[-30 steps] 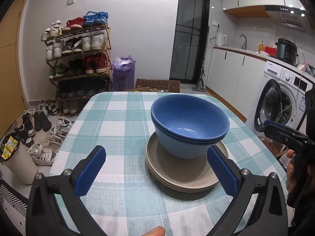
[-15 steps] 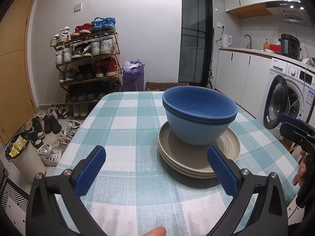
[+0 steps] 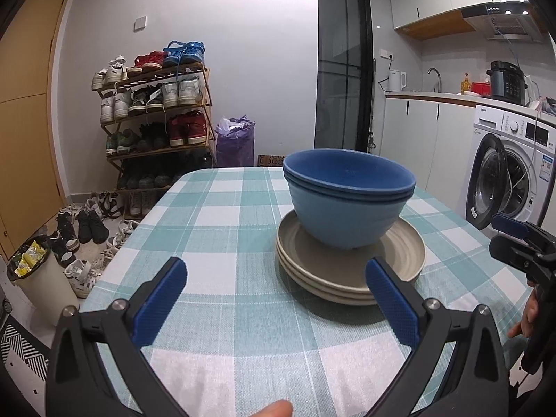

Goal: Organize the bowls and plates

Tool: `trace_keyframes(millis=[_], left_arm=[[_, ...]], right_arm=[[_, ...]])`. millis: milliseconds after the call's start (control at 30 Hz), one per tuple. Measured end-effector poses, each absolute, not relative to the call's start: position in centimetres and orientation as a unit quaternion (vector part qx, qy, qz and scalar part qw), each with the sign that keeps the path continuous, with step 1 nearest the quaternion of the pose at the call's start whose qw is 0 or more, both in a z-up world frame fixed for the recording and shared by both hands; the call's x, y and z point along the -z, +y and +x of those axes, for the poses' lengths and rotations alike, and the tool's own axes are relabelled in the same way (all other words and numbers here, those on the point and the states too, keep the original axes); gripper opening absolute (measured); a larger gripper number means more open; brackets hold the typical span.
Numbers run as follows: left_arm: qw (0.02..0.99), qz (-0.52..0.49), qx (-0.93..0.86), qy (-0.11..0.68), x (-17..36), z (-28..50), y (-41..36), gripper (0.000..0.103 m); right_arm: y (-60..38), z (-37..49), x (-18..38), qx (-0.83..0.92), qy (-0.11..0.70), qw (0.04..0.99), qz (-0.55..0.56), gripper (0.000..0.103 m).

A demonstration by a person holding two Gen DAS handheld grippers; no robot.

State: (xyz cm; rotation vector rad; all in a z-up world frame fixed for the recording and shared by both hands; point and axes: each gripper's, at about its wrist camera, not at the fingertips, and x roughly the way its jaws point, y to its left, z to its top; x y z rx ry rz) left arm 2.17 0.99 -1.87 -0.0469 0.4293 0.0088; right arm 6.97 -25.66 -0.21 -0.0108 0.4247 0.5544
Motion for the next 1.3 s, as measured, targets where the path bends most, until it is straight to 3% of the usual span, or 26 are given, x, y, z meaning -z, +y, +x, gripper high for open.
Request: trace_keyframes(millis=[1300], left_arm=[[0.979, -0.057, -0.022, 0.192, 3.3, 1.1, 2.6, 0.103]], right_arm=[[-27.2, 5.7, 1.7, -0.262, 0.187, 0.947, 0.014, 0.103]])
